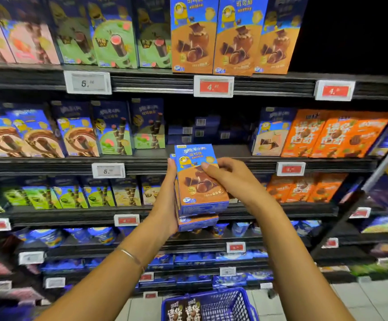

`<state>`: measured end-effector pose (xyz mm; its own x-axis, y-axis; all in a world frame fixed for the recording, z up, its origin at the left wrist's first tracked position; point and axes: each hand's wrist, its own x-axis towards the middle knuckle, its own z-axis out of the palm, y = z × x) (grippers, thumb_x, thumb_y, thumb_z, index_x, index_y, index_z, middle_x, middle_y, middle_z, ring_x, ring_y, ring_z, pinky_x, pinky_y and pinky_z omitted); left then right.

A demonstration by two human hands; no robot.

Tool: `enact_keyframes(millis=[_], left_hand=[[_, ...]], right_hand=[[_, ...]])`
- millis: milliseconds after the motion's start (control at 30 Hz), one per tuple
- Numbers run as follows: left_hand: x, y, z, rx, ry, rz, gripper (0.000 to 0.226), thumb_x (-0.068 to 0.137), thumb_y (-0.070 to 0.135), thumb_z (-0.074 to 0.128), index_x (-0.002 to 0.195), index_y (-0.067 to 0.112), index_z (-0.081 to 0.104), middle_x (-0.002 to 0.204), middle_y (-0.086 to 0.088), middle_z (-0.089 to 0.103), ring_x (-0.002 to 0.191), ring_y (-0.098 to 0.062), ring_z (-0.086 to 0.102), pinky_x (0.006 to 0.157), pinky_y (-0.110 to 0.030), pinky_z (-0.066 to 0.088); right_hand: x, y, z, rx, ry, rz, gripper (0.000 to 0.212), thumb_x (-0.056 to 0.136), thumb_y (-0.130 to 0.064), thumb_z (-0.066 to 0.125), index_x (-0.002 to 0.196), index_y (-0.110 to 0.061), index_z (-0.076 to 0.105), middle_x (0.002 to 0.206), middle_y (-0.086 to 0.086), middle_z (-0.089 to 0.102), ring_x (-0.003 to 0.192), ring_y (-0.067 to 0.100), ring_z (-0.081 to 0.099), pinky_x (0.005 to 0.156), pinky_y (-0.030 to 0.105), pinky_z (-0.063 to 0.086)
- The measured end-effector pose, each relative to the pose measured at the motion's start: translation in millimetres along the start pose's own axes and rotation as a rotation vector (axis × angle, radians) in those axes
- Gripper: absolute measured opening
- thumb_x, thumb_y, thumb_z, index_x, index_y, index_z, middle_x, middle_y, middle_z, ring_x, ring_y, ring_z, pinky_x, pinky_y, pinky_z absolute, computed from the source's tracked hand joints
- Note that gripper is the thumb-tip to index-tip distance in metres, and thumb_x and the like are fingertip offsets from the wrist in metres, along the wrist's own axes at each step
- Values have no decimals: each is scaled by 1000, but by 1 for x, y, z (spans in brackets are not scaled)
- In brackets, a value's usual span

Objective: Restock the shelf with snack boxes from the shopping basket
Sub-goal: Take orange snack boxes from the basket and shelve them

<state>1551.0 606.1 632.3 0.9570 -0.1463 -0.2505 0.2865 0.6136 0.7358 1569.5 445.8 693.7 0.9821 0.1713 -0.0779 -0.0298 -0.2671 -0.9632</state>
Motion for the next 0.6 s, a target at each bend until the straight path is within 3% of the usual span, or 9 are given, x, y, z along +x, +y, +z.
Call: enact_keyframes(millis=[167, 267, 433, 500, 600], left_hand=[[0, -7, 7, 19, 25, 26, 59, 91, 71, 57, 113, 22, 82, 124, -17, 76, 107, -36, 77, 73, -45, 65], [0, -11, 19, 22, 69, 41, 58, 90, 66, 61, 117, 19, 81, 123, -18, 76, 105, -37, 77, 72, -46, 65], [-1, -15, 44, 74, 157, 161, 70, 84, 69, 64, 129, 17, 74, 127, -19, 74, 115, -41, 72, 105, -60, 54], [-1, -10, 58, 107, 178, 252, 76, 80, 72, 69, 129, 13, 73, 127, -20, 74, 116, -43, 71, 108, -66, 49], [0, 2, 80, 131, 227, 392, 103, 70, 74, 78, 142, 3, 57, 133, -25, 69, 123, -48, 66, 109, -70, 45]], right_hand=[[0, 7, -17, 74, -22, 2, 31, 91, -41, 73, 115, -21, 69, 92, -3, 80, 79, 18, 78, 62, 30, 61], [-1, 6, -32, 93, -61, 1, 31, 92, -40, 73, 117, -21, 68, 92, -3, 80, 79, 18, 78, 57, 28, 59], [1, -7, -59, 88, -118, -49, 33, 91, -35, 75, 117, -17, 67, 96, 2, 80, 80, 21, 78, 59, 29, 58], [3, -16, -71, 142, -133, -116, 30, 90, -27, 76, 117, -15, 68, 97, 3, 80, 83, 20, 78, 62, 27, 59], [3, -29, -89, 195, -147, -210, 27, 89, -22, 77, 115, -16, 70, 101, 6, 79, 89, 18, 77, 66, 28, 60]])
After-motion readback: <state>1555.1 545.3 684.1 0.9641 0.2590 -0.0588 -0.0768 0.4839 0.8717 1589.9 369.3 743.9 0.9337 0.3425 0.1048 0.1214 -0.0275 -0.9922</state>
